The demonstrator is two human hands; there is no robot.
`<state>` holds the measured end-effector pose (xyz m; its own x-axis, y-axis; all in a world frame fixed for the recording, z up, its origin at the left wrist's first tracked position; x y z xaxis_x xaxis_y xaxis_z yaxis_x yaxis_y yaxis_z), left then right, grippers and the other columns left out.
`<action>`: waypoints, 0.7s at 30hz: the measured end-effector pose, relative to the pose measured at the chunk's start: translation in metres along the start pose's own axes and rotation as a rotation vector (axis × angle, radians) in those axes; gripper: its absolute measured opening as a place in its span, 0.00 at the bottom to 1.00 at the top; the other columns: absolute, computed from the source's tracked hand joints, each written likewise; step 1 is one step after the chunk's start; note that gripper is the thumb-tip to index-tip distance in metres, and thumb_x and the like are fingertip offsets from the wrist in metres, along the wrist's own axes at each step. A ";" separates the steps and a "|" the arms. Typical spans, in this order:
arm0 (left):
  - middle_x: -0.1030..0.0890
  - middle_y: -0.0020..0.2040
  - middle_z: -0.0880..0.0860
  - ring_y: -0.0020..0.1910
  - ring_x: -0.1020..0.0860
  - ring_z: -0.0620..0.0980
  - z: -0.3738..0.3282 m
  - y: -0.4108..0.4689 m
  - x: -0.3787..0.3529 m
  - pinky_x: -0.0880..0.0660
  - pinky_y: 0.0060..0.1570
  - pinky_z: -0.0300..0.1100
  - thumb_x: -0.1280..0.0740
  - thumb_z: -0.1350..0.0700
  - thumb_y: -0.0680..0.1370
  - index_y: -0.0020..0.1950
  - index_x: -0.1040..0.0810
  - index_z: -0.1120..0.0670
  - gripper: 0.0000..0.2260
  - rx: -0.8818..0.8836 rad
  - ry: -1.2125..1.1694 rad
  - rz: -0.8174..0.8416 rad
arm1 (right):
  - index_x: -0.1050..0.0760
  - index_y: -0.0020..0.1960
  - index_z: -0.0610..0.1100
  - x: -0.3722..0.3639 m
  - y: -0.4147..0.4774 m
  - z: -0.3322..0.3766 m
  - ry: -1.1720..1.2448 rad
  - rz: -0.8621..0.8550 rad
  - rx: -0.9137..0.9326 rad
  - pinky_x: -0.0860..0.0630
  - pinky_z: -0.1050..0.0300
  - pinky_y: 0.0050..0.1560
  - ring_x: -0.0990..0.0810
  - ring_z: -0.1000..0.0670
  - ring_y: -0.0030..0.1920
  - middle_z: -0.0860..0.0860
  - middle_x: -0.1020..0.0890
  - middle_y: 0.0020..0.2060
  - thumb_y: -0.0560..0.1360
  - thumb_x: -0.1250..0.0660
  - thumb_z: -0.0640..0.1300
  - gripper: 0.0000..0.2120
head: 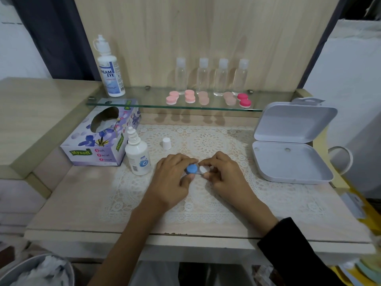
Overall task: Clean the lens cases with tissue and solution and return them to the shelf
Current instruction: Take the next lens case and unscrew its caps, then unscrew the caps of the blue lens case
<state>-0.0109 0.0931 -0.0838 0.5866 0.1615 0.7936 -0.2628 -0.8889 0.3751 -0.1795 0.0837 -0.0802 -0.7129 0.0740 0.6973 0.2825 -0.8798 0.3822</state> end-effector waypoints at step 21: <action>0.25 0.51 0.46 0.53 0.30 0.44 0.005 0.000 -0.002 0.33 0.57 0.41 0.31 0.49 0.75 0.56 0.22 0.52 0.12 0.060 -0.080 -0.068 | 0.19 0.55 0.44 -0.002 0.000 -0.002 0.006 -0.013 0.008 0.35 0.67 0.43 0.31 0.61 0.43 0.60 0.31 0.40 0.72 0.31 0.32 0.14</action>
<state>-0.0079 0.0906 -0.0878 0.6613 0.1894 0.7258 -0.1760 -0.9014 0.3956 -0.1794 0.0831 -0.0824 -0.7201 0.0827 0.6889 0.2783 -0.8751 0.3959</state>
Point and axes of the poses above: each hand's wrist, its own y-axis towards the middle knuckle, its own x-axis out of the back of the hand, z = x × y, the point moved 1 cm from there along y, towards the middle knuckle
